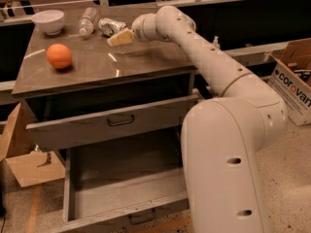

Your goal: Place 7up can into middle drawer

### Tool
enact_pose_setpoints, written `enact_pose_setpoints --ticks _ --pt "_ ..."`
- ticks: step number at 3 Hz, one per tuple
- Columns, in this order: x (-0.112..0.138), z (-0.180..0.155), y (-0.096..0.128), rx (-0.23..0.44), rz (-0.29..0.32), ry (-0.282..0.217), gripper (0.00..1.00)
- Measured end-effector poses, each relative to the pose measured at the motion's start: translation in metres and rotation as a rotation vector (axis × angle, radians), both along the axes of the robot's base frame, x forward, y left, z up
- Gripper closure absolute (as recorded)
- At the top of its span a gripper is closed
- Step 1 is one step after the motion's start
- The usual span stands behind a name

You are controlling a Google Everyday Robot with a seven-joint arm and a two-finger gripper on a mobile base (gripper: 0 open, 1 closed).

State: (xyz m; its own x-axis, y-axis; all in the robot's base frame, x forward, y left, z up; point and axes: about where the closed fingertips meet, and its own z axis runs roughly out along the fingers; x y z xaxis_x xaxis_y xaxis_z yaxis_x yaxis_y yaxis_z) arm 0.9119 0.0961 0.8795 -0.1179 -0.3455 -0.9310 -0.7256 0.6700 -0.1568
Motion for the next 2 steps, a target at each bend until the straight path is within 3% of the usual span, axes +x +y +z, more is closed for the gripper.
enact_pose_setpoints --ticks 2 --pt "0.028 -0.011 0.016 0.088 -0.032 0.024 0.0"
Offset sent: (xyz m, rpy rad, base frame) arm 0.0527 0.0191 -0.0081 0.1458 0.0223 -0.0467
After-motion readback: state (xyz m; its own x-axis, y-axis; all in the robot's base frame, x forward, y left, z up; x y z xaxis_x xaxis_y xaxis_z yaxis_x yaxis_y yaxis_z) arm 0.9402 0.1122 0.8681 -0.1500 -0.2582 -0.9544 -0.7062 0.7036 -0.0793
